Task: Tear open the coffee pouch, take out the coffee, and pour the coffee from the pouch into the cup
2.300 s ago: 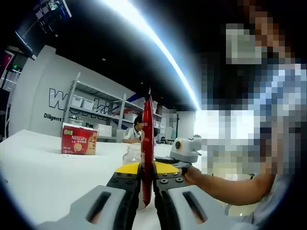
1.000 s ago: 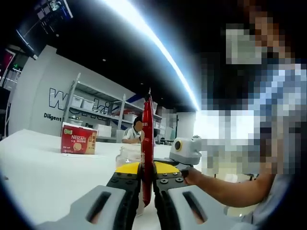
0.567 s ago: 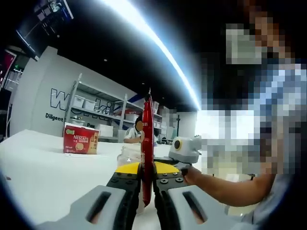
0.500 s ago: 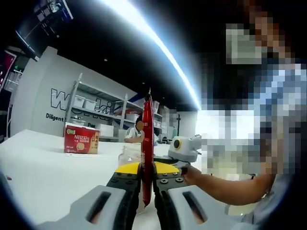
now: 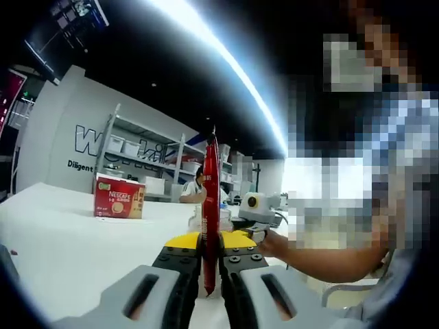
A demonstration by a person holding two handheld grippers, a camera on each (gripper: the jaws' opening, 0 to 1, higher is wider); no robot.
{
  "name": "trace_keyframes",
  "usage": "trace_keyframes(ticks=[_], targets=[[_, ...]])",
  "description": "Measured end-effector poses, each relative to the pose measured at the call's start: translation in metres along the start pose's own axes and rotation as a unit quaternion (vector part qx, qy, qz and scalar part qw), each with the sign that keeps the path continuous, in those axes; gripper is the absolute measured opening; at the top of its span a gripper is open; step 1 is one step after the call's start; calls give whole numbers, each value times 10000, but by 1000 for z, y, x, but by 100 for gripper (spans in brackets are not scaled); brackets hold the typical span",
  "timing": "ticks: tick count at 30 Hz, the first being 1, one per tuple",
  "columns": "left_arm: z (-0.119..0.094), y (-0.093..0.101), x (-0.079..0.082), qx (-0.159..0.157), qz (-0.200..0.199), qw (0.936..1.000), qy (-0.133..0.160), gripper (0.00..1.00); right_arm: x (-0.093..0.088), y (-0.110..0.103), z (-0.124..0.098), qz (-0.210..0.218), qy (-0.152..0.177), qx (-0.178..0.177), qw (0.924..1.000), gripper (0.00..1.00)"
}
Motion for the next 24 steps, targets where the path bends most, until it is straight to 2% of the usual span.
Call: trace_keyframes(ticks=[5,11,18,24], targets=[[4,-1,0,-15,49,10000,-44,12,-1,2,-2,32,41,0,10000,54],[11,2,-1,-66,41,9999,-74,12,0,1,7,38,237,-72,9997,54],[10,1,-2,-42,29,9999,-95,12,1,0,11,24,326,-73,9994,54],[6,1,1,-32,24,10000,-22,12,1,0,11,55,279,-92,9996,54]])
Point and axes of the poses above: the point that each gripper's makers call its tool centre point, and the gripper's own axes: z roughly forward along the fingers, y roughly to its right, x roughly out of its top, the point moved 3 cm from there along -z, roughly backward along the fingers, and after that the axes turned 12 degrees about -y, right-handed, at the moved point
